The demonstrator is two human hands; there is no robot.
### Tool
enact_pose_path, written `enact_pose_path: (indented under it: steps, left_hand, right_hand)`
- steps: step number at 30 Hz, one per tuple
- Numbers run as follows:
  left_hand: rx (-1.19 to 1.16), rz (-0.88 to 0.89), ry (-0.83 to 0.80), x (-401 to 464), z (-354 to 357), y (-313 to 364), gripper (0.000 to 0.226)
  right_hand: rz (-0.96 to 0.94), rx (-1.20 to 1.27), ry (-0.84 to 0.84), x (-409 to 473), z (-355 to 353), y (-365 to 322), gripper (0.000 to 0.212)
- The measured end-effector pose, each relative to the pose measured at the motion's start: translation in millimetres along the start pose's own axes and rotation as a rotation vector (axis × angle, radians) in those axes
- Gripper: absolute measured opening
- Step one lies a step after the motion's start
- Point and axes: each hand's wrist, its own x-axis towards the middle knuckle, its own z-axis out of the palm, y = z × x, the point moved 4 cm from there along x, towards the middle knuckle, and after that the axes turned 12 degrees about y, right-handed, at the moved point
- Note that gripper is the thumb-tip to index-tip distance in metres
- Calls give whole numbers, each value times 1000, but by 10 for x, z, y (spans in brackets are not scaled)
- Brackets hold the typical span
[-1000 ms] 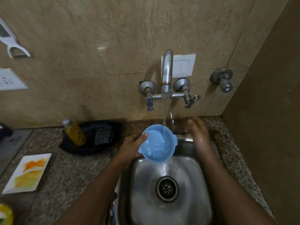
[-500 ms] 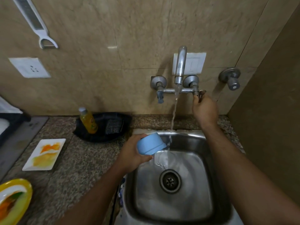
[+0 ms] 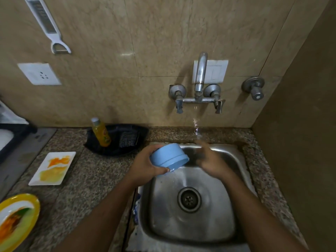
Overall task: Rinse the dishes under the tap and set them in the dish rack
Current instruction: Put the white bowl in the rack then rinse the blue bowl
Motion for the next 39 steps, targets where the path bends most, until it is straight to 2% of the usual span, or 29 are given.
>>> enact_pose_path:
  steps: [1,2,3,7,13,18,25,27,32,39]
  left_hand:
    - [-23,-8,-15,11,-14,30,74]
    - [-44,-19,-32,19,-26,72,75]
    - [-65,-33,-53,29,-25,99,75]
    - [-140,-62,-162,41,13,156,76]
    - [-57,52,-190,64,7,219,79]
    - [3,53,-189,28,92,200,80]
    - [-11,47,-186,-24,118,206,90]
    - [-4,48,-191,-47,142,194,88]
    - [-15,107,-130,-37,128,231,80]
    - [-19,68,-157,-42,164,205,79]
  right_hand:
    - [-43,47,-163,-103,141,14,80]
    - [-75,73,-249,-169,220,0,86]
    - [-85,100,-249,-192,254,-35,88]
    - [-85,138,1,-187,157,-179,65]
    - [-240,-47,86,-255,-2,-322,69]
    - [-243,-91,82,-334,62,-256,56]
    - [-220,-88,93,-378,70,-222,56]
    - [-217,-90,77,-389,73,-221,58]
    - [-228,-56,167,-417,-31,-251,57]
    - [-216,-66,108,-431,-24,-256,55]
